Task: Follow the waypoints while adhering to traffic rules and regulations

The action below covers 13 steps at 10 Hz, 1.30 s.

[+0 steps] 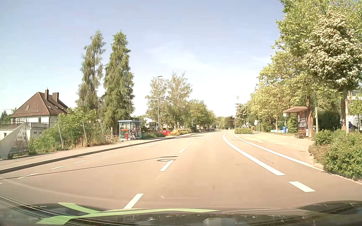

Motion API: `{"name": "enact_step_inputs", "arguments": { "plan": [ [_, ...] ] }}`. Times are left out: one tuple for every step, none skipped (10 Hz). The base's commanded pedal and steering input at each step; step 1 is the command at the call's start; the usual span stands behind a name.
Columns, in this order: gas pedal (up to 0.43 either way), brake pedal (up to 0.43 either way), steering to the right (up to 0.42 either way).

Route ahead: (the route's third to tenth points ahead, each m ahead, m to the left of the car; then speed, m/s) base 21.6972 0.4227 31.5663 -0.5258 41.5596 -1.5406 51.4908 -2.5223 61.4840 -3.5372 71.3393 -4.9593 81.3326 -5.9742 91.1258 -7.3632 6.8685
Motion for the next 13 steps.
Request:
{"name": "enact_step_inputs", "arguments": {
  "plan": [
    [0.110, 0.000, 0.003],
    [0.110, 0.000, 0.003],
    [0.110, 0.000, 0.004],
    [0.110, 0.000, 0.004],
    [0.110, 0.000, 0.004],
    [0.110, 0.000, 0.005],
    [0.118, 0.000, 0.005],
    [0.118, 0.000, 0.007],
    [0.118, 0.000, 0.008],
    [0.118, 0.000, 0.008],
    [0.118, 0.000, 0.008],
    [0.118, 0.000, 0.008],
    [0.118, 0.000, 0.008]
  ]
}}
